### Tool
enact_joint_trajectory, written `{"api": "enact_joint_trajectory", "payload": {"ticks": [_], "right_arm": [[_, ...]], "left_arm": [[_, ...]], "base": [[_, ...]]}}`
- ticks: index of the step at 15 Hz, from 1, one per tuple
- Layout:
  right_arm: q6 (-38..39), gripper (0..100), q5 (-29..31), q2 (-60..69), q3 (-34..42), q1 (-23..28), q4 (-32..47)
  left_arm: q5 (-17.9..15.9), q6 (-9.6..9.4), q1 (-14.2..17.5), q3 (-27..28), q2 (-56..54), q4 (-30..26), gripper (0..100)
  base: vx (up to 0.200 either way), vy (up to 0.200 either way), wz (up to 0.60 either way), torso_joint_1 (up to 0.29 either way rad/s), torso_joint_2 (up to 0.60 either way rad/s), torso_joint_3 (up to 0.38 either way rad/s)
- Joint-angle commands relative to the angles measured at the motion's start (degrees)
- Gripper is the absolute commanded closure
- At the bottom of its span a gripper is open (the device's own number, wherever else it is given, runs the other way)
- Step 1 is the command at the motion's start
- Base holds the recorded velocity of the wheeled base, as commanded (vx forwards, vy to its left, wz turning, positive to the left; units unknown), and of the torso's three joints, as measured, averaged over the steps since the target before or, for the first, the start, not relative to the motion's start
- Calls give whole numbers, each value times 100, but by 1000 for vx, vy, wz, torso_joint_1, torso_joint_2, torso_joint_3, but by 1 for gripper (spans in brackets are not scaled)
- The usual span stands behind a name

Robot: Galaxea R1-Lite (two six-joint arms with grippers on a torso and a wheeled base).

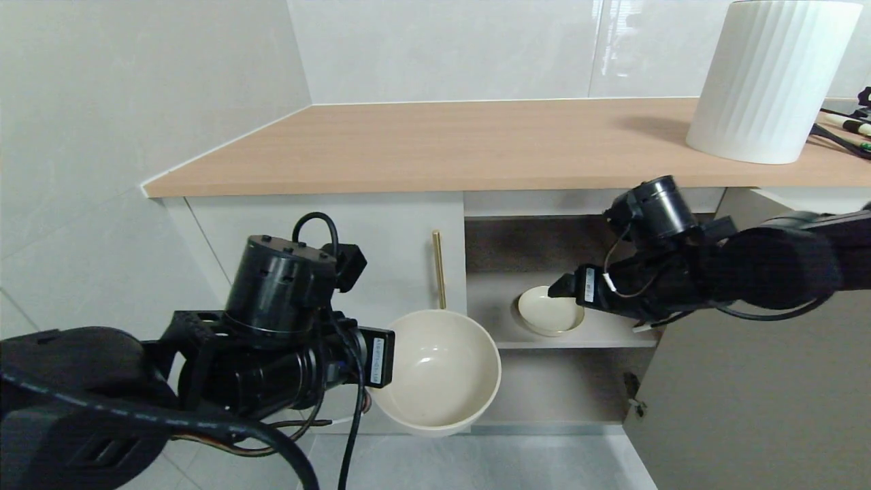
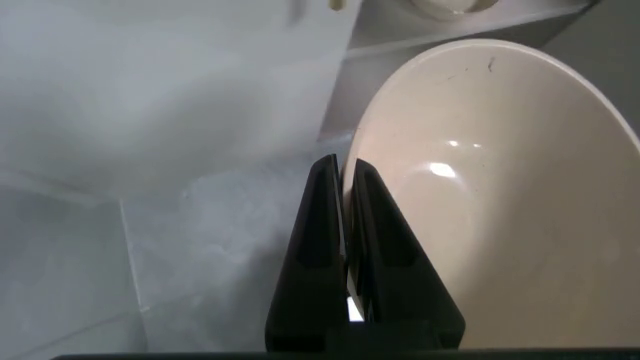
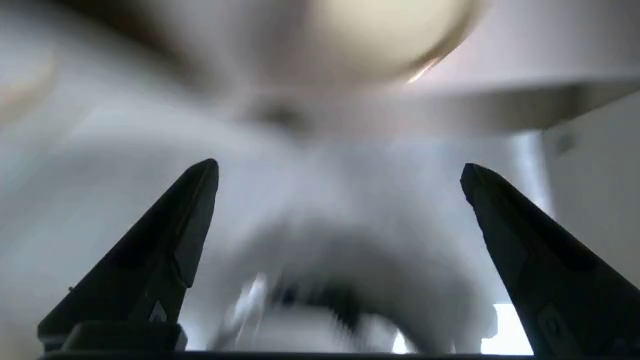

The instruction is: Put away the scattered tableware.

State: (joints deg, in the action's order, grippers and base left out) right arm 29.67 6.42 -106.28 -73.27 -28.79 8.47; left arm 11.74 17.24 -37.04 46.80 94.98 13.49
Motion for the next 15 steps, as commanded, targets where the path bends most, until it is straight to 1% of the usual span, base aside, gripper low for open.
{"api": "enact_joint_trajectory", "payload": {"ticks": [1,2,3,4,5,7,9,11,12,15], "right_arm": [[-287,0,-634,1338,146,-496,752],[-401,0,-757,1461,155,-707,1122],[-480,0,-765,1461,172,-856,1297],[-629,0,-765,1434,278,-944,1332],[-761,0,-765,1382,392,-1032,1315],[-770,0,-739,1118,418,-1243,1315],[-752,0,-730,854,418,-1331,1306],[-708,0,-730,441,392,-1454,1253],[-612,0,-713,204,401,-1524,1139],[-339,0,-704,-86,374,-1524,673]], "left_arm": [[21,-19,-155,-22,539,233,100],[171,-19,-269,-31,759,496,100],[311,-19,-322,-31,856,637,100],[373,-19,-339,-39,856,690,100],[390,-19,-348,-48,829,690,100],[426,-19,-348,-48,794,698,100],[470,-19,-383,-48,786,698,100],[470,-10,-427,-48,803,707,100],[470,-1,-436,-48,803,716,100],[514,-10,-515,-74,671,725,100]], "base": [[0,0,0,0,0,0],[0,0,0,0,0,0],[0,0,0,0,0,0],[0,0,0,0,0,0],[0,0,0,0,0,0],[0,0,0,0,0,0],[0,0,0,0,0,0],[0,0,0,0,0,0],[0,0,0,0,0,0],[0,0,0,0,0,0]]}}
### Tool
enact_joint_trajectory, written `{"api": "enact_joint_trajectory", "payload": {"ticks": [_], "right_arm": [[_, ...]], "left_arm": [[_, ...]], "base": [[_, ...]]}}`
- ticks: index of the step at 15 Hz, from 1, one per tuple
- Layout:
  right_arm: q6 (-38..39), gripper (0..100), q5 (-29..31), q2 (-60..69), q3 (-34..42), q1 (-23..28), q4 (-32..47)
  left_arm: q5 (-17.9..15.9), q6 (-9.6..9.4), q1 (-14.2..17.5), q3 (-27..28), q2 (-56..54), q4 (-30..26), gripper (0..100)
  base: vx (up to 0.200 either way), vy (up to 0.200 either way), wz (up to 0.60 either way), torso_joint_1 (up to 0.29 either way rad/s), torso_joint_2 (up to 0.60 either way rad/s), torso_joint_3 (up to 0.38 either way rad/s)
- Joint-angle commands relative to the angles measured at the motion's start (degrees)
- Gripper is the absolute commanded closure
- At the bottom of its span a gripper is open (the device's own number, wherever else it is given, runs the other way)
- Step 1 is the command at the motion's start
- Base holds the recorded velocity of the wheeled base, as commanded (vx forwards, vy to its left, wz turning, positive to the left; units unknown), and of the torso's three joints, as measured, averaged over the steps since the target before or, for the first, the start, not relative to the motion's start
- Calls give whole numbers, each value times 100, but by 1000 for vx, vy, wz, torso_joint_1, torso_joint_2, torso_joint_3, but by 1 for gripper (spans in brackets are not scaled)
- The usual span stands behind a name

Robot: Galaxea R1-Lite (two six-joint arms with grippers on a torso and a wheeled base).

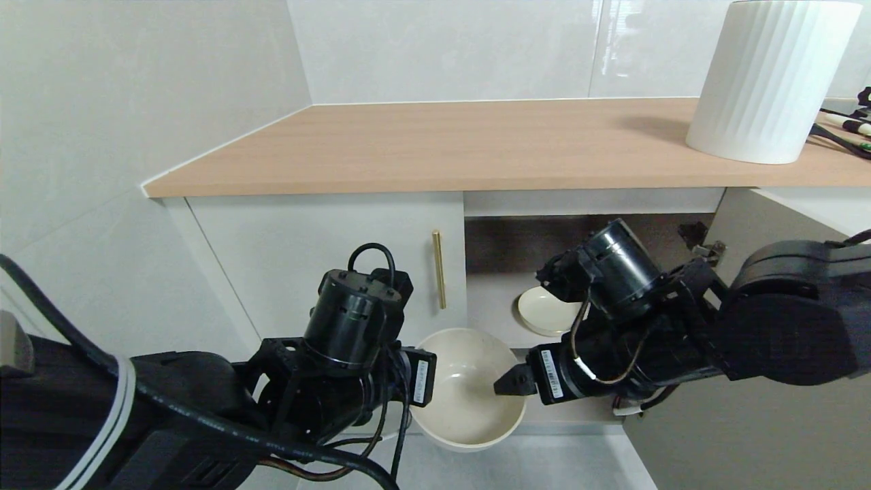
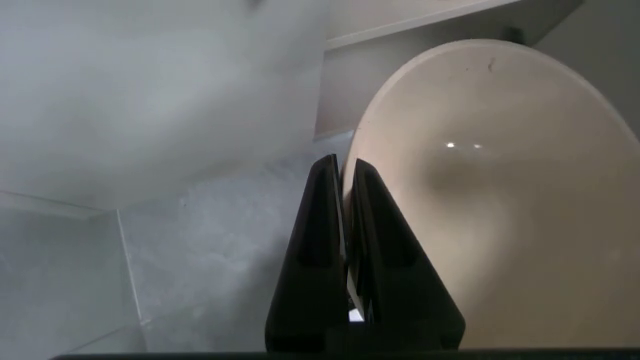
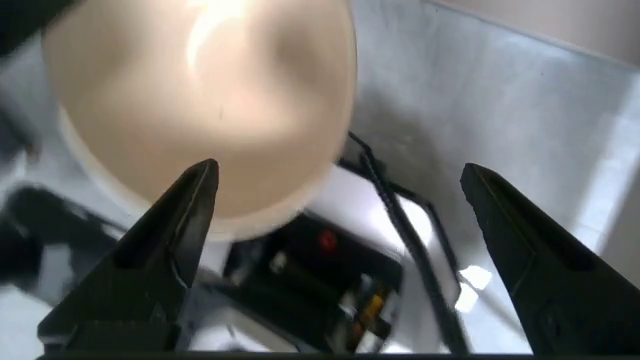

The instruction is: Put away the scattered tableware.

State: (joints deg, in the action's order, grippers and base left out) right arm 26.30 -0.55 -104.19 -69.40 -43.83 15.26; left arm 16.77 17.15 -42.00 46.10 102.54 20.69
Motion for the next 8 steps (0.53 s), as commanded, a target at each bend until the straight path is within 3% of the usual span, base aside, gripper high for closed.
{"api": "enact_joint_trajectory", "payload": {"ticks": [1,6,7,8], "right_arm": [[78,0,28,-339,-12,-21,-111],[201,0,257,-400,-3,-3,-357],[227,100,257,-400,-21,-3,-357],[227,100,257,-400,-21,-3,-357]], "left_arm": [[19,-1,-72,-5,-129,5,100],[28,-1,-98,-23,-93,5,100],[28,-1,-98,-49,-85,5,100],[28,-1,-98,-49,-85,5,100]], "base": [[0,0,0,0,0,0],[0,0,0,0,0,0],[0,0,0,0,0,0],[0,0,0,0,0,0]]}}
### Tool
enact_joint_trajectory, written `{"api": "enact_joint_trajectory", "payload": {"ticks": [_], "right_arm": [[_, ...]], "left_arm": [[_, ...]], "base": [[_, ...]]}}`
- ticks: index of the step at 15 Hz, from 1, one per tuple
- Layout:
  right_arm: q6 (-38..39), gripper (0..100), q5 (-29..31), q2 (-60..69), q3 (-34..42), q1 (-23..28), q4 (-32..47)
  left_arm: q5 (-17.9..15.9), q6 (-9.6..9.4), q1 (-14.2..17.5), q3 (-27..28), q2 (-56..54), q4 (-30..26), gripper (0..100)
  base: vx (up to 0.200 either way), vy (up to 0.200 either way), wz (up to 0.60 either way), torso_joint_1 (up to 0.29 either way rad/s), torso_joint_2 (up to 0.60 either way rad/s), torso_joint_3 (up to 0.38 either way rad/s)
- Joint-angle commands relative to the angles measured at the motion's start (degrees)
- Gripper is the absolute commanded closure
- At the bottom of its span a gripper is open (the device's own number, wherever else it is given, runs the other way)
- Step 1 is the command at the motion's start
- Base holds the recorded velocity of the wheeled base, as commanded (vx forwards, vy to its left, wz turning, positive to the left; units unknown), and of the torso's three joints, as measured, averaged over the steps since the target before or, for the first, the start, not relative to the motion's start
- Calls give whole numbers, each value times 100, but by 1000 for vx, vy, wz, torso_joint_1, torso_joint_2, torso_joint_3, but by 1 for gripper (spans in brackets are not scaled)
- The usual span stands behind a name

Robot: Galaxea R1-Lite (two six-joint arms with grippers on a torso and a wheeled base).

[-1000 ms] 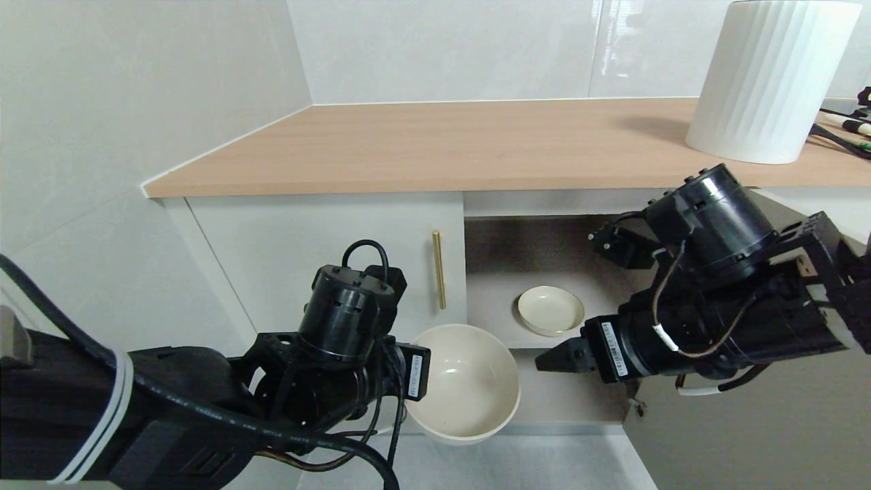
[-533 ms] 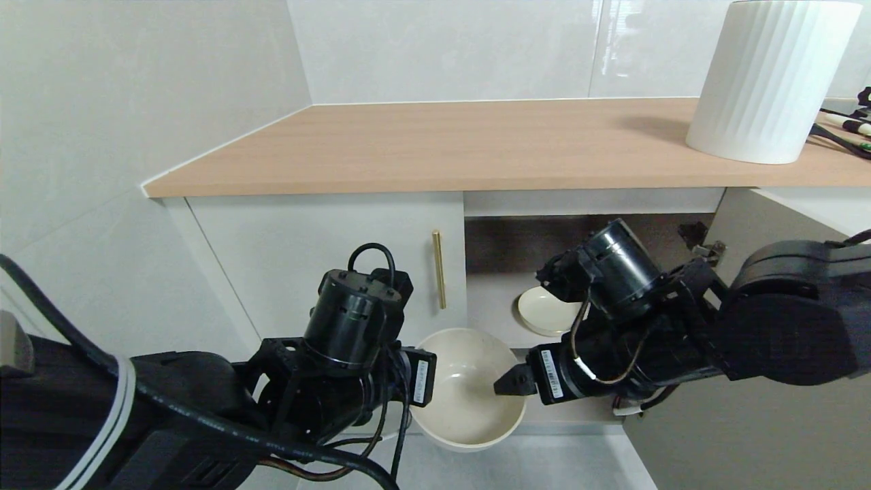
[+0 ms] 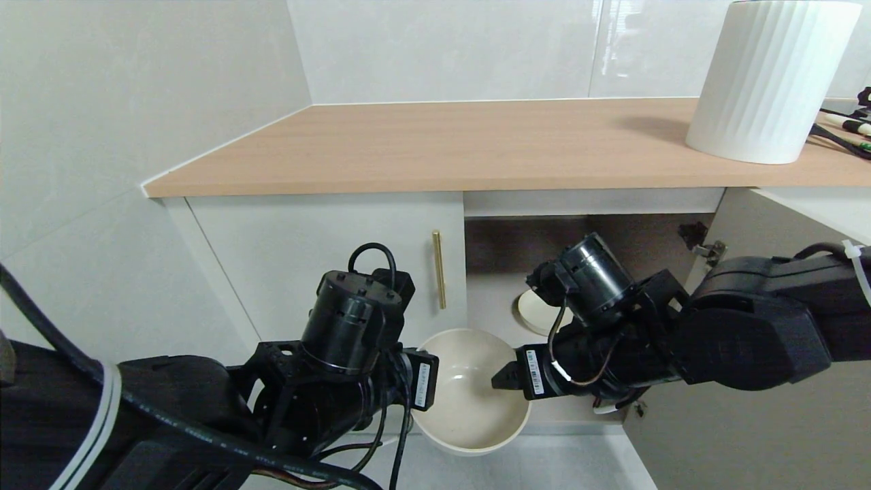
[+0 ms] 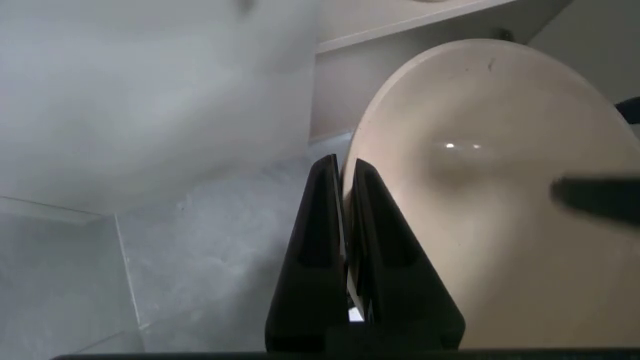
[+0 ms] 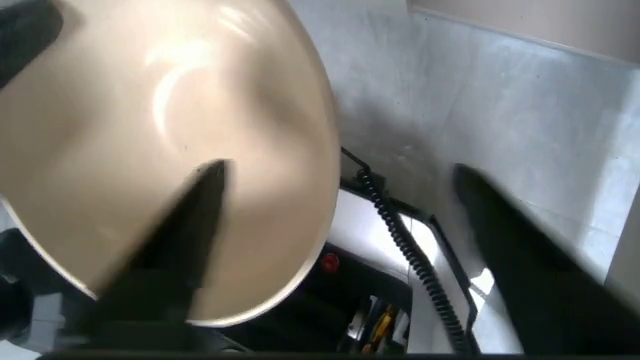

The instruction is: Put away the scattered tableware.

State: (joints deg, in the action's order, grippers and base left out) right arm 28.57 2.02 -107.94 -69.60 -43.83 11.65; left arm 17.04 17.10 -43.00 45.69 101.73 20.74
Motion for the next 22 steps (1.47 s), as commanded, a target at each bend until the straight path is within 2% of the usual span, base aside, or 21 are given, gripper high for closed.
{"api": "enact_joint_trajectory", "payload": {"ticks": [1,10,11,15,17,18,21,22], "right_arm": [[-1,100,0,-26,-1,-3,4],[8,100,0,-8,7,-3,4],[8,100,0,-17,7,-3,4],[78,100,114,-70,60,14,4],[245,100,527,-342,122,155,-155],[263,100,720,-439,280,243,-568],[140,100,975,-703,1071,638,-2580],[-194,100,984,-913,1264,999,-3644]], "left_arm": [[1,4,2,-8,-4,1,100],[1,4,2,-16,-22,1,100],[1,-5,2,-25,-4,1,0],[10,4,28,-34,-197,1,0],[18,4,63,-43,-285,1,0],[10,4,63,-51,-294,-8,0],[10,4,63,-69,-303,-8,0],[10,4,63,-69,-303,-8,0]], "base": [[0,0,0,0,0,0],[0,0,0,0,0,0],[0,0,0,0,0,0],[0,0,0,0,0,0],[0,0,0,0,0,0],[0,0,0,0,0,0],[0,0,0,0,0,0],[0,0,0,0,0,0]]}}
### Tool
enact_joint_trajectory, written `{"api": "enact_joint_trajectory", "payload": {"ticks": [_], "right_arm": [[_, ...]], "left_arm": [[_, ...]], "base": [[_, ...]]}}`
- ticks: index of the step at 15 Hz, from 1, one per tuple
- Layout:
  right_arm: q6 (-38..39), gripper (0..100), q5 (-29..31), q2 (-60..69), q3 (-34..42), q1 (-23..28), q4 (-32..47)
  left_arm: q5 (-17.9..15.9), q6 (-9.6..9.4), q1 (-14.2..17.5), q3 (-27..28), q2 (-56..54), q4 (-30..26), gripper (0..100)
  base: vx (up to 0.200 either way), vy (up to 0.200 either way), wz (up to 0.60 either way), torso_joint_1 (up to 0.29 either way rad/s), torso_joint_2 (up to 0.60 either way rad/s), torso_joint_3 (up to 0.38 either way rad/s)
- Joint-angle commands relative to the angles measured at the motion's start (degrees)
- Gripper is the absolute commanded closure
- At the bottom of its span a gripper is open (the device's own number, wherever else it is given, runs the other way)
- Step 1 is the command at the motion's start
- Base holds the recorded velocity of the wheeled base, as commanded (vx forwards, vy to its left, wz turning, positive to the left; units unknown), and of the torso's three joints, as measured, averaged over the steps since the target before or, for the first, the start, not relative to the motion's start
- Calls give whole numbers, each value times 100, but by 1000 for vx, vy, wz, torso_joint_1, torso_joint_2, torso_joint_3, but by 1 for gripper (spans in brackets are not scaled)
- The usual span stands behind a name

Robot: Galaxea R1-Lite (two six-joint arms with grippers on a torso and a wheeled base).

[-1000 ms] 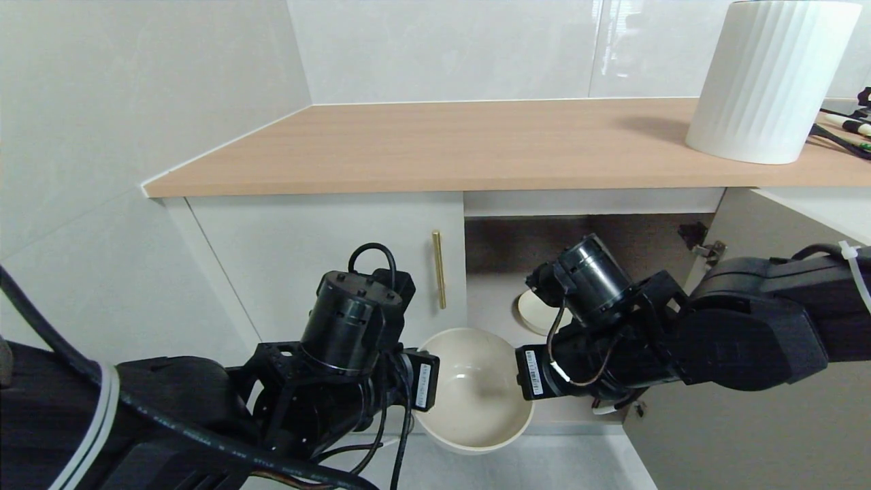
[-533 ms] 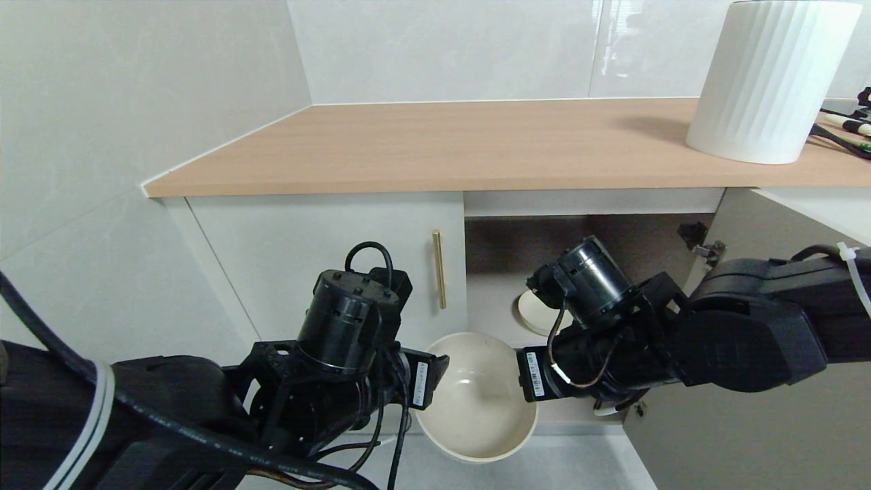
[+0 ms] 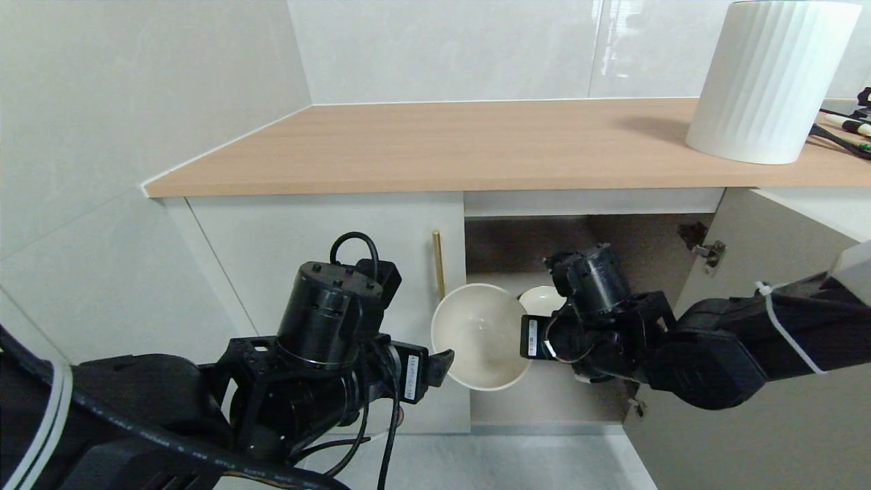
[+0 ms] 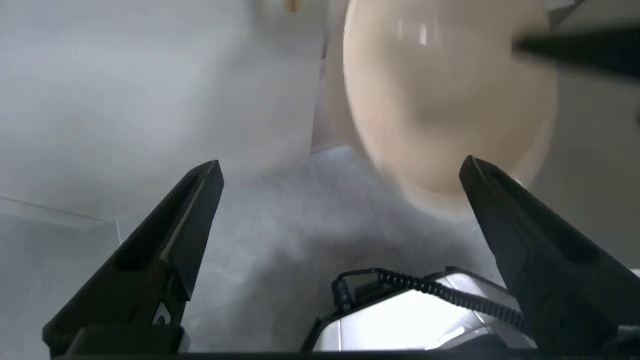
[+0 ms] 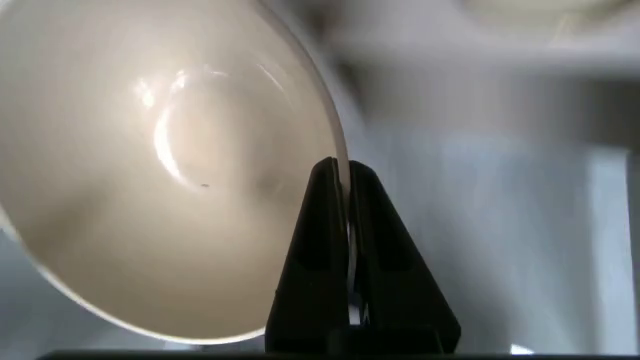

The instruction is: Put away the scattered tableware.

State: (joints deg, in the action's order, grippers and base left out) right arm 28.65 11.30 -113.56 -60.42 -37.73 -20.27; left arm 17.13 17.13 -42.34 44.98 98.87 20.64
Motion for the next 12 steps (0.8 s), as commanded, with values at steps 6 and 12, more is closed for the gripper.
{"api": "enact_joint_trajectory", "payload": {"ticks": [6,12], "right_arm": [[-369,100,443,-1213,-155,1189,-1014],[-360,100,628,-1512,-708,1541,-970]], "left_arm": [[1,10,-3,-7,-25,2,0],[1,10,-3,-7,-96,2,0]], "base": [[0,0,0,0,0,0],[0,0,0,0,0,0]]}}
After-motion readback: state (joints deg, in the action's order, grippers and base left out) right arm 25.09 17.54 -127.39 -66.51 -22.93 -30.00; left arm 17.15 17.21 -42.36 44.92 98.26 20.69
